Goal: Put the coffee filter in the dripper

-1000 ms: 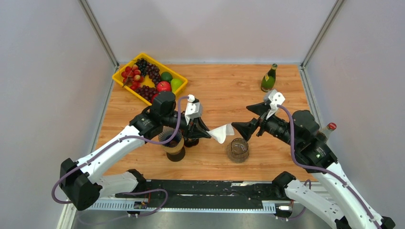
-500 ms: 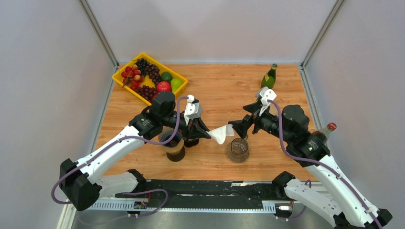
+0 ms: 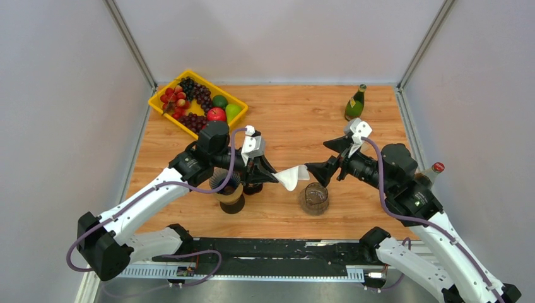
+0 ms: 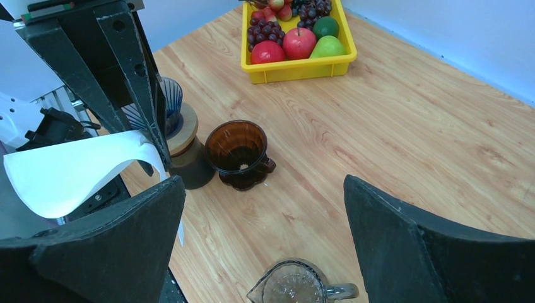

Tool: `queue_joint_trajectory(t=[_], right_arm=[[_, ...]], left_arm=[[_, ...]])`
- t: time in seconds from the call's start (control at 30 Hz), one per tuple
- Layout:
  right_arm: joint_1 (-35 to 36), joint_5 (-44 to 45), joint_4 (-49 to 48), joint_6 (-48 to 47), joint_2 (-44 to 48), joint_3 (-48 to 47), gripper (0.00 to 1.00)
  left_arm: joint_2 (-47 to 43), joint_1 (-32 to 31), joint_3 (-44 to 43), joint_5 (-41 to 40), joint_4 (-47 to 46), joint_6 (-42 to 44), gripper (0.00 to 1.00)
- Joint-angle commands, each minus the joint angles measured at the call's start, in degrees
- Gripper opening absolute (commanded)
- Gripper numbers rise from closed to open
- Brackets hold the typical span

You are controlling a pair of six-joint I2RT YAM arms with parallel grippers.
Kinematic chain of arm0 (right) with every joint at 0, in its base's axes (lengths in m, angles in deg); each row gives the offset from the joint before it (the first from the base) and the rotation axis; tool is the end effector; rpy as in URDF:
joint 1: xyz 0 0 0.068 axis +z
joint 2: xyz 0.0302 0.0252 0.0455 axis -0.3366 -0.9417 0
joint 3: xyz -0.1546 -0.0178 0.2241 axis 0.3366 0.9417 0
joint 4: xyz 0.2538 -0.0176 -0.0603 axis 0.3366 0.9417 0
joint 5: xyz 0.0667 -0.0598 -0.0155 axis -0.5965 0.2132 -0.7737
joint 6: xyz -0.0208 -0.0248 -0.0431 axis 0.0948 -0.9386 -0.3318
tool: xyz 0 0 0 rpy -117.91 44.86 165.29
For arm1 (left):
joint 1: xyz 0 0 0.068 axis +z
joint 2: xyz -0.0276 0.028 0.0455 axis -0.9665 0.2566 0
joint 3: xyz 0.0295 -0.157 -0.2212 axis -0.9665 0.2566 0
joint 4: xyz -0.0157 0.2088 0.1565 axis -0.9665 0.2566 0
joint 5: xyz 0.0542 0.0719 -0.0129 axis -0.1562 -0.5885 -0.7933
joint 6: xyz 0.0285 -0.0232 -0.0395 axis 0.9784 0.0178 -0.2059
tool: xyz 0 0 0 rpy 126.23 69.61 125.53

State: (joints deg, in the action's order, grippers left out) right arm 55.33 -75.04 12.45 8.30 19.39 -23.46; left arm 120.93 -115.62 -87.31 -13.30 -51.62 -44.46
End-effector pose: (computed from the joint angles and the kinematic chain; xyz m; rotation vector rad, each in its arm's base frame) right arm 0.1088 0.0907 0.3842 -0.7267 1.6197 0.7252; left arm 0.1660 -0.1811 0.3405 1.3951 1.3834 -1.3170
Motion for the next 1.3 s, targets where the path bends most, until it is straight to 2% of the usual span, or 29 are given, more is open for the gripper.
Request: queue_joint_trajectory(t=[0.0,0.2,0.43,0.6,0.87,1.03,1.27], right_arm=[[-0.1,-1.5,0.7,-0.7,-0.3,-1.0,0.99],[0.0,-4.7,0.8,-0.9,-1.3,-1.2,0.99],[-0.1,-1.7,2.4,-0.5,0.2,-1.8,1.0],[-0.1,3.6,4.1,-0.2,0.7,-2.3,1.0],[-0.1,0.6,5.9,-0.8,1.0,-2.5,1.0],[-0.1,3.5,7.3,-0.2,1.8,-2.4,1.0],[-0.1,5.9,7.5,1.5,2.6,-2.2,1.0]], left_arm=[[-1.3,-0.2,0.4,1.5,-2.8,0.0,0.26],[-0.8,-0.2,0.4,1.6,-3.4,-0.5,0.26],[-0.3,-0.2,0.2,0.9,-3.3,-0.7,0.26],[-0.6,-0.2,0.4,0.9,-3.3,-0.5,0.26],[0.2,-0.2,0.3,0.8,-4.6,-1.9,0.25],[0.6,-0.2,0.5,0.2,-7.5,-5.1,0.25],[0.7,-0.2,3.7,0.2,-18.1,-14.2,0.16]])
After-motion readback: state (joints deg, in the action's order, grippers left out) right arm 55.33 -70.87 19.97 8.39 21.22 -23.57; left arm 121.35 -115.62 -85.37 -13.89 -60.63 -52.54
